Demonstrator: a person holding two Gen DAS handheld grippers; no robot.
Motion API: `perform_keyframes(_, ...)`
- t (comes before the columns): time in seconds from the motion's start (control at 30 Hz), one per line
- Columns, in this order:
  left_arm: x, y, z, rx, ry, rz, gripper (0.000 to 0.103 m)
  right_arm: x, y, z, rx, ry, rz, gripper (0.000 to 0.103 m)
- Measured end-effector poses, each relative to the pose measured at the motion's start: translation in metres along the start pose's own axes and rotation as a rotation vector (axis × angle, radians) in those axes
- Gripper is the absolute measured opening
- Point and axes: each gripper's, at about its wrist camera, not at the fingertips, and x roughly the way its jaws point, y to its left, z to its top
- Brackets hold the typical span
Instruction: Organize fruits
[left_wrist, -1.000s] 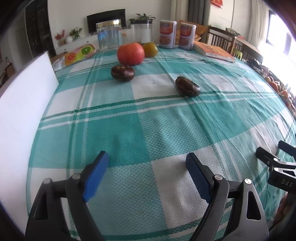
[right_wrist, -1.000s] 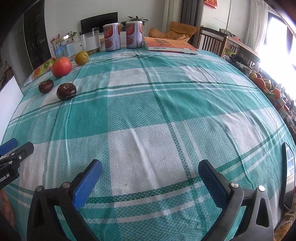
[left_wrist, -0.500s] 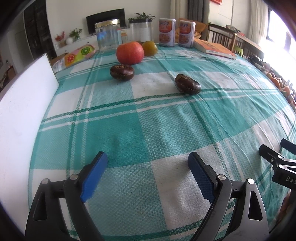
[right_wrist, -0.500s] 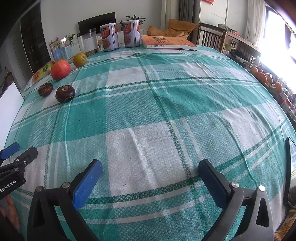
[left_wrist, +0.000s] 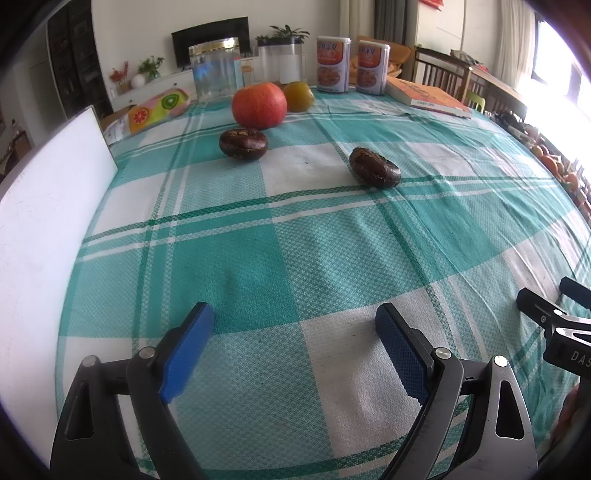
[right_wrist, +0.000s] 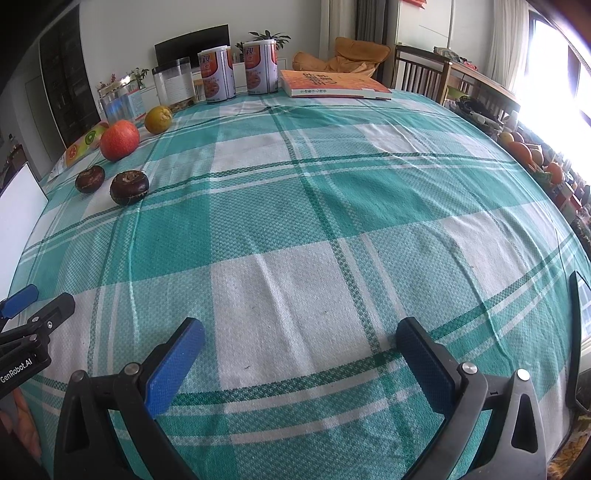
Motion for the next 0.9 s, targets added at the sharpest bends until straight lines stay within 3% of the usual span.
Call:
perform_keyframes(0.2, 0.0, 0.002, 0.004, 0.007, 0.033, -0.044, 0.092, 0.0, 0.0, 0.0, 0.0, 0.0, 0.0, 0.103)
perform_keyframes(0.3, 0.0, 0.022, 0.023, -0.101, 0.046, -0.131, 0.092, 0.0, 0.0, 0.0, 0.0, 0.0, 0.0, 0.103)
perform_keyframes(0.43, 0.011, 0.047, 0.072, -0.178, -0.007, -0.078, 0.092, 0.0, 0.0, 0.0, 0.0, 0.0, 0.0, 0.103)
perform_keyframes(0.57, 0.052, 0.057, 0.11, -0.187, 0.04, -0.049, 0.092, 0.0, 0.001, -0.001, 0.0, 0.0, 0.0, 0.103)
perform_keyframes(0.9, 0.104, 0.065, 0.131, -0.125, 0.045, 0.073, 0.09, 0.0, 0.0, 0.0, 0.0, 0.001, 0.0, 0.103)
